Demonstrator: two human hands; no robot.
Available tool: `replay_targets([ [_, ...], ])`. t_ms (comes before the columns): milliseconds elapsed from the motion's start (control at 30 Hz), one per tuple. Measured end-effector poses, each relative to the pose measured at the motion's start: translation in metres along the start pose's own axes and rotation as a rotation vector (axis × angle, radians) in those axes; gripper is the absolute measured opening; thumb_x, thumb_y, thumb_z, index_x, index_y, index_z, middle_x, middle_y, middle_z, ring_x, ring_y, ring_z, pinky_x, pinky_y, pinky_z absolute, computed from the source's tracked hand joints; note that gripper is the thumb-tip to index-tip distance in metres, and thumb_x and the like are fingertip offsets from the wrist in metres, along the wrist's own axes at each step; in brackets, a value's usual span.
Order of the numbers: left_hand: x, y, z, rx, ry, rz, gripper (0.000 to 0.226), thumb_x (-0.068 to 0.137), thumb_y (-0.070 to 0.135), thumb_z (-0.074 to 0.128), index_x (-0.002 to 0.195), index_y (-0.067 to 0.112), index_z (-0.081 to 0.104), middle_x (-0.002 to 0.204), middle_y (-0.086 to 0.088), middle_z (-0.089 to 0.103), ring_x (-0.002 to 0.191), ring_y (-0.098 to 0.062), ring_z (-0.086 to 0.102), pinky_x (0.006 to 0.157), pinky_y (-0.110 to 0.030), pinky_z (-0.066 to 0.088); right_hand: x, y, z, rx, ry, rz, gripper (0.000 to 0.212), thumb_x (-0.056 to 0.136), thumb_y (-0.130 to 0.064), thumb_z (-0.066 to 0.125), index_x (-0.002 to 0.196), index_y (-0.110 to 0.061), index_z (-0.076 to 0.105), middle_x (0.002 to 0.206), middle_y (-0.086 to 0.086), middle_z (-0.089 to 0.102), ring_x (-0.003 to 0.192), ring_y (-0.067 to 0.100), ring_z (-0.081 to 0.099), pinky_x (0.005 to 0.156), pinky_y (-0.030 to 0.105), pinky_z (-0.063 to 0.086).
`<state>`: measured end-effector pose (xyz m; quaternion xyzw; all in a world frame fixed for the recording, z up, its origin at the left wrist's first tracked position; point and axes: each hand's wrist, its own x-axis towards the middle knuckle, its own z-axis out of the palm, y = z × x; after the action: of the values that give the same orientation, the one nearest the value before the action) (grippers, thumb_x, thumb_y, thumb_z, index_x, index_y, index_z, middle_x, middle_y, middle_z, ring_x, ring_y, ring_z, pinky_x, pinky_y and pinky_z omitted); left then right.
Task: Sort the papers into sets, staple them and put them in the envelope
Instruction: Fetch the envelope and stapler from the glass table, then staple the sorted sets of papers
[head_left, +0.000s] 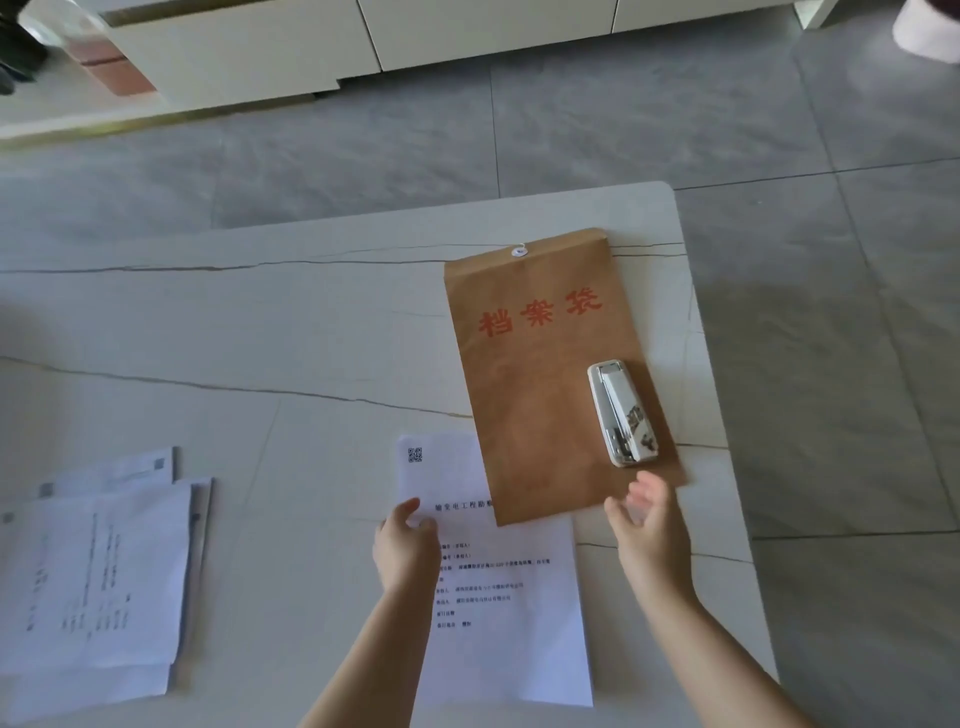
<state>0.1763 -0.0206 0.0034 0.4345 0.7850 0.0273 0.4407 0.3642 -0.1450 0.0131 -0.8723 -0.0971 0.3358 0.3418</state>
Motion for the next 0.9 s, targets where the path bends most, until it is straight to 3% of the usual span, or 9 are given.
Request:
replay_targets([
  [100,0.005,-0.02,-0.002,0.061,0.032,-0.023,0.046,0.089,0.01,0.05,0.134,0.02,0.051,0.136,-0.008,0.046,0.118,-0.029,0.049,0.098,-0.041,0.044,-0.018,0.018,0.016,-0.054,-0.132,0.04,0.041,0.089,-0.008,0.062,0.128,-0.007,0.05,0.126,0.01,0.06,0.116,0.023,0.057,0.092,0.027,0.039],
  [167,0.005,-0.029,-0.003,0.091,0.049,-0.002,0.049,0.088,0.009,0.049,0.136,0.019,0.048,0.138,-0.007,0.042,0.121,-0.03,0.046,0.102,-0.046,0.042,-0.027,0.024,0.023,-0.073,-0.16,0.069,0.042,0.089,-0.008,0.06,0.13,-0.006,0.05,0.13,0.01,0.058,0.119,0.022,0.055,0.093,0.025,0.038],
  [300,0.0,-0.039,-0.007,0.096,0.003,0.066,0.052,0.089,0.008,0.049,0.14,0.016,0.042,0.138,-0.007,0.039,0.113,-0.028,0.053,0.09,-0.035,0.045,-0.034,0.026,0.033,-0.093,-0.168,0.089,0.041,0.09,-0.005,0.055,0.131,-0.004,0.05,0.129,0.012,0.059,0.119,0.024,0.056,0.094,0.026,0.039],
  [433,0.005,-0.049,-0.011,0.079,-0.06,0.018,0.052,0.086,0.021,0.056,0.137,0.021,0.042,0.121,-0.009,0.059,0.109,-0.03,0.056,0.091,-0.037,0.048,-0.04,0.023,0.043,-0.118,-0.191,0.051,0.042,0.09,-0.006,0.055,0.132,-0.006,0.051,0.131,0.011,0.057,0.122,0.024,0.053,0.095,0.027,0.038],
  [533,0.012,-0.064,-0.018,0.068,-0.069,-0.045,0.047,0.077,0.043,0.058,0.121,0.03,0.049,0.106,0.001,0.065,0.109,-0.028,0.055,0.094,-0.043,0.047,-0.044,0.024,0.051,-0.128,-0.195,0.005,0.041,0.089,-0.006,0.055,0.13,-0.007,0.052,0.128,0.01,0.059,0.119,0.023,0.055,0.091,0.026,0.038],
  [600,0.016,-0.076,-0.024,0.042,-0.049,-0.058,0.036,0.071,0.047,0.057,0.102,0.029,0.054,0.092,0.001,0.065,0.107,-0.029,0.054,0.093,-0.043,0.048,-0.05,0.027,0.059,-0.135,-0.212,-0.034,0.042,0.089,-0.006,0.055,0.13,-0.008,0.052,0.127,0.009,0.06,0.118,0.023,0.055,0.09,0.025,0.039],
  [700,0.016,-0.085,-0.033,-0.003,0.018,-0.001,0.013,0.078,0.032,0.062,0.086,0.023,0.056,0.094,-0.007,0.064,0.103,-0.032,0.054,0.089,-0.041,0.05,-0.056,0.031,0.071,-0.138,-0.227,-0.107,0.041,0.089,-0.006,0.055,0.13,-0.009,0.052,0.126,0.008,0.061,0.116,0.023,0.056,0.087,0.024,0.039],
  [900,0.0,-0.098,-0.051,-0.27,0.057,0.14,0.016,0.087,0.009,0.058,0.1,0.006,0.051,0.091,-0.012,0.06,0.08,-0.028,0.059,0.076,-0.041,0.052,-0.072,0.033,0.087,-0.104,-0.296,-0.239,0.037,0.087,-0.006,0.057,0.123,-0.013,0.056,0.117,0.003,0.065,0.104,0.02,0.06,0.077,0.023,0.039],
])
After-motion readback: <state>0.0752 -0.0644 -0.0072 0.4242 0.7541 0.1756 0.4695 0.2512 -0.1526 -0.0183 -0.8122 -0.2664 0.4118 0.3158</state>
